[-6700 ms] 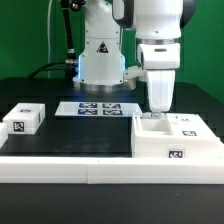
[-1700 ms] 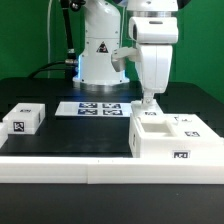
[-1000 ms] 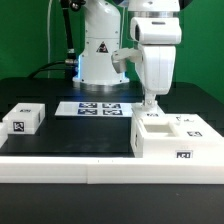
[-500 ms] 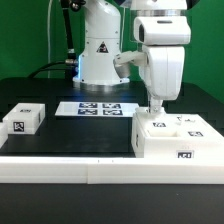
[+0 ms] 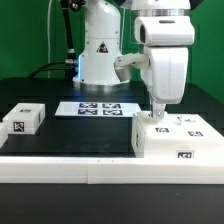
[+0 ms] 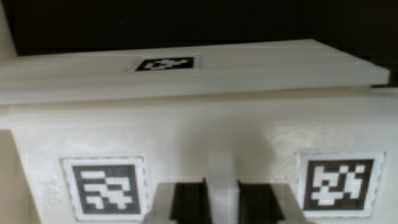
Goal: Assemble cabinet
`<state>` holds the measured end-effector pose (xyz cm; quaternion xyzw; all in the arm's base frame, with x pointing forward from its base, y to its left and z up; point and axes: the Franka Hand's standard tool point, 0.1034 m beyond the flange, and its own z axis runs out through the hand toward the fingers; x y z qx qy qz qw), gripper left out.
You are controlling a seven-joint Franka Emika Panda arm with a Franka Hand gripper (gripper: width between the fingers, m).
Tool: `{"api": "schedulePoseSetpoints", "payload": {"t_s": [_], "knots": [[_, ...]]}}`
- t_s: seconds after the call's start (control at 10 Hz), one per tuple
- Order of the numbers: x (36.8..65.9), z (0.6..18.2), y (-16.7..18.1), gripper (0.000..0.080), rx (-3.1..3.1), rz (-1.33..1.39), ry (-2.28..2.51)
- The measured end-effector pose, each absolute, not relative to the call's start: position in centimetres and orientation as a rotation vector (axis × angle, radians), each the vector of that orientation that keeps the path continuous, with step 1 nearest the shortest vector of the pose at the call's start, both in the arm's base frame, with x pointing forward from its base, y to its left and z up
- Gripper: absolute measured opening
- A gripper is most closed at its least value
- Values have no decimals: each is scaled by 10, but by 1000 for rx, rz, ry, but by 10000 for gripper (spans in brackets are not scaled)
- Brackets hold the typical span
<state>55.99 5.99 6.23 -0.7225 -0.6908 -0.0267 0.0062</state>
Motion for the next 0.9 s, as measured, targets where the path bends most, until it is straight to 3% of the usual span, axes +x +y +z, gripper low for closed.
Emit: {"api": "schedulePoseSetpoints", "payload": {"t_s": [0.9], "knots": [[576, 62, 59, 70, -2290, -107, -2142]]}}
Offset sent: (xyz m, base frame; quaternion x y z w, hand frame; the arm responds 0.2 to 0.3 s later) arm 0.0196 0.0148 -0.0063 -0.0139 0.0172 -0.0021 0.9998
